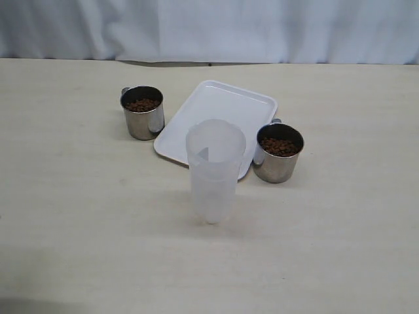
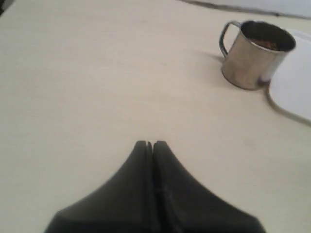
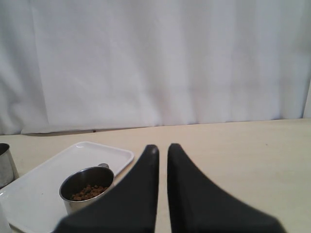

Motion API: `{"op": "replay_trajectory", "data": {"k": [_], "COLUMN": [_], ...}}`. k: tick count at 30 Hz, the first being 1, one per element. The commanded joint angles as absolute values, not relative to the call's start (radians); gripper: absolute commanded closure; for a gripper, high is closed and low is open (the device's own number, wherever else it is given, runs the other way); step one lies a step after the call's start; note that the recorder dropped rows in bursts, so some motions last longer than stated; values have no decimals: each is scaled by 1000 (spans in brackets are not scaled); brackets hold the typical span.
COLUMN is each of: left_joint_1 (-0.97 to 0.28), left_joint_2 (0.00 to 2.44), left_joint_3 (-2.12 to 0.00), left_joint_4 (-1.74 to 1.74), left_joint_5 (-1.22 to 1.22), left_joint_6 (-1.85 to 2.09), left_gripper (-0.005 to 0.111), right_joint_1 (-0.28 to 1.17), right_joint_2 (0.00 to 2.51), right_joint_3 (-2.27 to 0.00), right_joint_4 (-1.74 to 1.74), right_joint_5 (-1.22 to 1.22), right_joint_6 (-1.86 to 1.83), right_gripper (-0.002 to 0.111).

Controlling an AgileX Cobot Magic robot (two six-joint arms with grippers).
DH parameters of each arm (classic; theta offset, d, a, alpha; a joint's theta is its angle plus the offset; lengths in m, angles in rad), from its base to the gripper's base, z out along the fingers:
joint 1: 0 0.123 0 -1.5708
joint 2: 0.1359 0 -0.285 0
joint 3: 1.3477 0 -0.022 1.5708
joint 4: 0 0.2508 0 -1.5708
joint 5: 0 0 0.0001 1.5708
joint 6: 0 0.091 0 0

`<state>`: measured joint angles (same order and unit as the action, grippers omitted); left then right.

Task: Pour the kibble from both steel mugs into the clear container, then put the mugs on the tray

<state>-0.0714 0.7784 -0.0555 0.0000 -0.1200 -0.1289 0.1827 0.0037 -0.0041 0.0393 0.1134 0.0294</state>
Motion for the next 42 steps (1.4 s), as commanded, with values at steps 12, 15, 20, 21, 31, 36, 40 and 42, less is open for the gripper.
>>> {"op": "replay_trajectory", "data": {"k": [12,15,20,21,31,36,40,42], "left_joint_1": [-240,-184,-21,-1,12,12,12,12], "left_joint_2": [1149,1326,1660,1725,1868,1899,2050,2117], "left_joint_3": [-73,-75,-191,-224,-356,-432,-522,-572], "left_joint_4": [246,252,544,562,562,577,694,699], "left_joint_5": [-744,-950,-1125,-1151,-1169,-1142,-1211,-1221], "left_joint_6": [-194,-152,-155,-159,-136,-81,-68,-45], "left_gripper": [107,107,107,107,107,107,107,107], "right_joint_1": [177,177,177,177,177,177,177,177], "right_joint_2": [0,0,0,0,0,0,0,0], "right_joint_3": [0,0,0,0,0,0,0,0], "right_joint_4": [44,44,44,44,44,44,44,44], "right_joint_5": [101,101,101,101,101,101,101,101], "right_joint_6": [24,24,24,24,24,24,24,24], "right_gripper": [103,103,103,103,103,103,103,103]}}
